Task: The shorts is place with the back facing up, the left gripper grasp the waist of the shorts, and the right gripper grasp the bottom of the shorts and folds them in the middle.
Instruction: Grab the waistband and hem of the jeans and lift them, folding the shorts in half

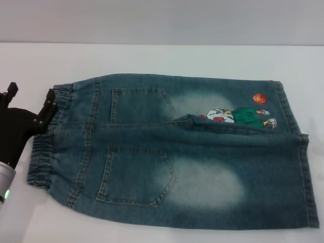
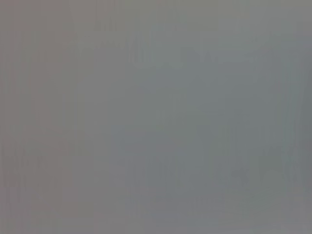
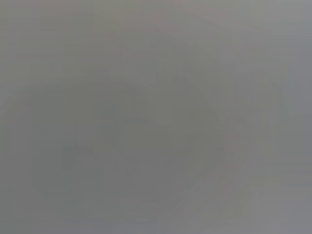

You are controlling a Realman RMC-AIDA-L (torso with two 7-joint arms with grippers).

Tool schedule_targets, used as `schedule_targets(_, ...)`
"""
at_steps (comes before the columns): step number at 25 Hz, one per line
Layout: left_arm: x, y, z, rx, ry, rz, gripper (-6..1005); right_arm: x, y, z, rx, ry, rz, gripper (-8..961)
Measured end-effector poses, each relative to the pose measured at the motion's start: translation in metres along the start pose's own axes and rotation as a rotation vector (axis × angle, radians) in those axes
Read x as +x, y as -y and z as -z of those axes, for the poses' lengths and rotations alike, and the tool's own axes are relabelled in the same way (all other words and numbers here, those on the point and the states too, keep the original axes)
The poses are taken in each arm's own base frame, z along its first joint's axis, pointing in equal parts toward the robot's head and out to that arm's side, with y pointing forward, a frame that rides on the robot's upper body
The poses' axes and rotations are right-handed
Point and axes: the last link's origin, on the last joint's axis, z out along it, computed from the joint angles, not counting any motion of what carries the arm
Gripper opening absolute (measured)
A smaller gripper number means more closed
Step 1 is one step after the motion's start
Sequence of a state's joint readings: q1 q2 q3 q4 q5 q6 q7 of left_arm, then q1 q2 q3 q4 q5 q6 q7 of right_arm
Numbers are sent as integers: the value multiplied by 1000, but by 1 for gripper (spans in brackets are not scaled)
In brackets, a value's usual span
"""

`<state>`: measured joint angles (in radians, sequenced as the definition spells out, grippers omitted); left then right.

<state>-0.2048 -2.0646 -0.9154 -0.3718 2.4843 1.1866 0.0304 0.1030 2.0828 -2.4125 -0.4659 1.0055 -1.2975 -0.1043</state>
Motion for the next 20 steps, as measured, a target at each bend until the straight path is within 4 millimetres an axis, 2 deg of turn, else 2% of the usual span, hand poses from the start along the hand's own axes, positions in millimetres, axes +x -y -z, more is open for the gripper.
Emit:
schedule_targets(4,-1,1,1,4,3,3,831,2,10,5,18,0,-32,740)
schedule_targets(11,0,4,1,21,2,16,831,0,11,7,25,14,-44,739)
schedule_targets(15,-2,2,-3,7,30,90,830,0,4,1,12,-3,-103,738)
schedule_targets(20,4,-5,-12,-25,40,128,829,-4,-18,-21,-25,-63,-84,738)
